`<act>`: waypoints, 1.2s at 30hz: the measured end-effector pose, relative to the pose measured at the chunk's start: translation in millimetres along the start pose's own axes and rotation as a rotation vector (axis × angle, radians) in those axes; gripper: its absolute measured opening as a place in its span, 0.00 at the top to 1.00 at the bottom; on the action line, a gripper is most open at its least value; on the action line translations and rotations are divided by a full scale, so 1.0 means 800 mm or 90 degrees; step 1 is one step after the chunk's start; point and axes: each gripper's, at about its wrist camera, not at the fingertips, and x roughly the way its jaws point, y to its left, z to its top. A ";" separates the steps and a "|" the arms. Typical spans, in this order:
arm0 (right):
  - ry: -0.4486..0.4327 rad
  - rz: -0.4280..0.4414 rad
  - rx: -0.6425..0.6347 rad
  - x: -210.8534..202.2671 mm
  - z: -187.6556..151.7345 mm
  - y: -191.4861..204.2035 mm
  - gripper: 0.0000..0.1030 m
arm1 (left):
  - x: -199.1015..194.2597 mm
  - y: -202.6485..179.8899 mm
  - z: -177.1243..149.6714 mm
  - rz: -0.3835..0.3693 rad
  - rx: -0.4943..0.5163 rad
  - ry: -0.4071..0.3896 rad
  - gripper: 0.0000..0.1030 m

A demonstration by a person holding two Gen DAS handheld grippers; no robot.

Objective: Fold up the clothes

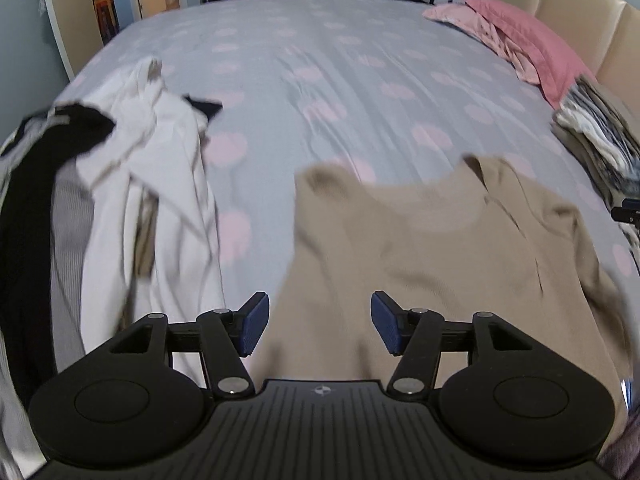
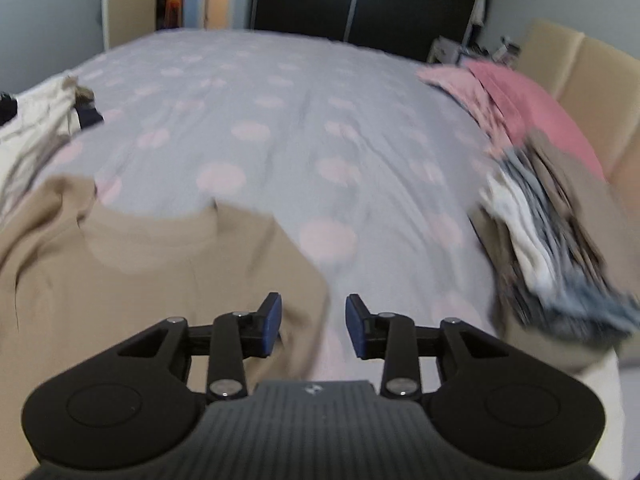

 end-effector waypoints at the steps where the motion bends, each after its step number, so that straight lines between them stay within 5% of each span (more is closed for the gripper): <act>1: 0.005 0.006 0.013 -0.007 -0.011 -0.007 0.56 | -0.001 -0.003 -0.013 0.001 -0.001 0.007 0.46; 11: 0.068 0.000 0.094 -0.017 -0.109 -0.054 0.50 | 0.004 -0.024 -0.104 -0.002 -0.041 0.069 0.44; 22: 0.152 0.065 0.157 0.022 -0.148 -0.055 0.56 | 0.023 -0.021 -0.144 0.021 -0.068 0.116 0.43; 26: 0.135 0.070 0.186 0.022 -0.146 -0.049 0.96 | 0.026 -0.011 -0.150 0.031 -0.079 0.117 0.75; 29: 0.101 0.030 0.182 0.009 -0.133 -0.049 1.00 | 0.019 -0.001 -0.149 0.022 -0.106 0.105 0.96; 36: -0.004 -0.090 0.225 -0.038 -0.102 -0.098 1.00 | -0.040 0.049 -0.124 0.024 -0.201 0.014 0.98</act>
